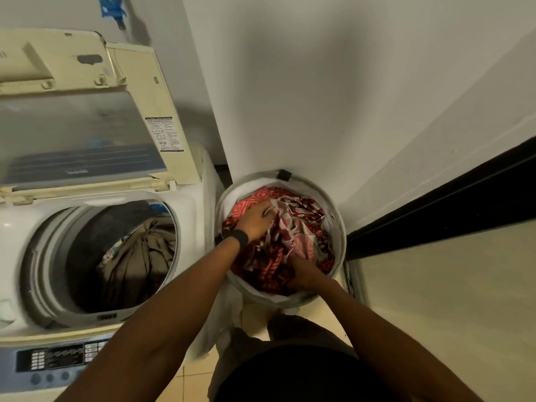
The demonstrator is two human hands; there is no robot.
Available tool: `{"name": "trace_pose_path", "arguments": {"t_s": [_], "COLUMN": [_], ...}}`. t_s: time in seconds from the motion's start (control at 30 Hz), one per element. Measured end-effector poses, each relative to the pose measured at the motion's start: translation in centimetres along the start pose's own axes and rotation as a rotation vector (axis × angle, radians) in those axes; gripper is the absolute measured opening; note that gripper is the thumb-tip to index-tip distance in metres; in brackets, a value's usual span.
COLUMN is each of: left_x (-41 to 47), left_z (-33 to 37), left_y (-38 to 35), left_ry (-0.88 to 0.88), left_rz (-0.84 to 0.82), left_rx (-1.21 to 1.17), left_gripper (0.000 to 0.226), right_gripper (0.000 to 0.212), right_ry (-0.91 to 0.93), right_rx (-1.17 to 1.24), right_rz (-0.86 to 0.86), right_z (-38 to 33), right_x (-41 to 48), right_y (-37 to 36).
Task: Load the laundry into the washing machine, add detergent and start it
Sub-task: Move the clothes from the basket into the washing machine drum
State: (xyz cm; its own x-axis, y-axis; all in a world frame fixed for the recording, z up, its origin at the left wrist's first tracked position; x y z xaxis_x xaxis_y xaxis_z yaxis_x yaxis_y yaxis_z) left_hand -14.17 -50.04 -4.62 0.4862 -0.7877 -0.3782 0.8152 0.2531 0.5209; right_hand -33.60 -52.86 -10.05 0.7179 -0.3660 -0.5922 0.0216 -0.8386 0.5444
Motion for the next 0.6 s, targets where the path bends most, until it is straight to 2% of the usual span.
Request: {"name": "trace_pose_path", "arguments": {"t_s": [0.07, 0.17, 0.23, 0.3, 0.43, 0.5, 0.6], "left_x": [0.3, 0.4, 0.5, 0.2, -0.2, -0.4, -0.9], "left_z": [1.2, 1.4, 1.1, 1.5, 1.7, 2.0, 3.1], "left_y": [0.7, 1.8, 2.5, 3.3, 4.8, 5.3, 6.2], "left_ry": [-0.036, -0.037, 0.012, 0.027, 0.025, 0.036, 0.005], "left_rz": [0.074, 0.169, 0.221, 0.255, 0.240, 0.218, 0.179], "left_rx": [-0.056, -0.117, -0.214, -0.253, -0.284, -0.352, -0.433], "left_gripper": [0.022, 0.023, 0.031, 0.039, 0.049, 0.040, 0.028], "right_gripper": [0.053, 0.023, 0.022, 0.026, 0.040, 0.041, 0.070], "right_ry": [-0.029, -0.084, -0.126, -0.162, -0.088, 0.061, 0.215], "right_rx": [0.166, 0.457, 0.662, 0.738, 0.572, 0.537, 0.535], "right_rz": [0.082, 0.298, 0.419, 0.585, 0.909, 0.919, 0.621], "right_z": [-0.4, -1.3, -2.0, -2.6, -4.1, -6.1, -8.8], "right_x": [0.3, 0.2, 0.0, -0.4, -1.5, -2.1, -1.8], "right_y": [1.0, 3.5, 5.2, 6.8, 8.2, 8.3, 7.2]}}
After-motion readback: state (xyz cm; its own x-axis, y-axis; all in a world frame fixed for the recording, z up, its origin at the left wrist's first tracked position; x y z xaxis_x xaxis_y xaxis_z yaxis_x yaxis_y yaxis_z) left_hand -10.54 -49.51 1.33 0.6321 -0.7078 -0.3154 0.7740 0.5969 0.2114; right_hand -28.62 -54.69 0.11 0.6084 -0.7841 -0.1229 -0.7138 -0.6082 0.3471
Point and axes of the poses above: each hand's wrist, its own x-axis towards the middle knuckle, its own y-axis out of the back of the hand, z = x × y, the point moved 3 cm from there along x, towards the middle knuckle, and after that the axes turned 6 degrees about z, right-handed, at the moved point
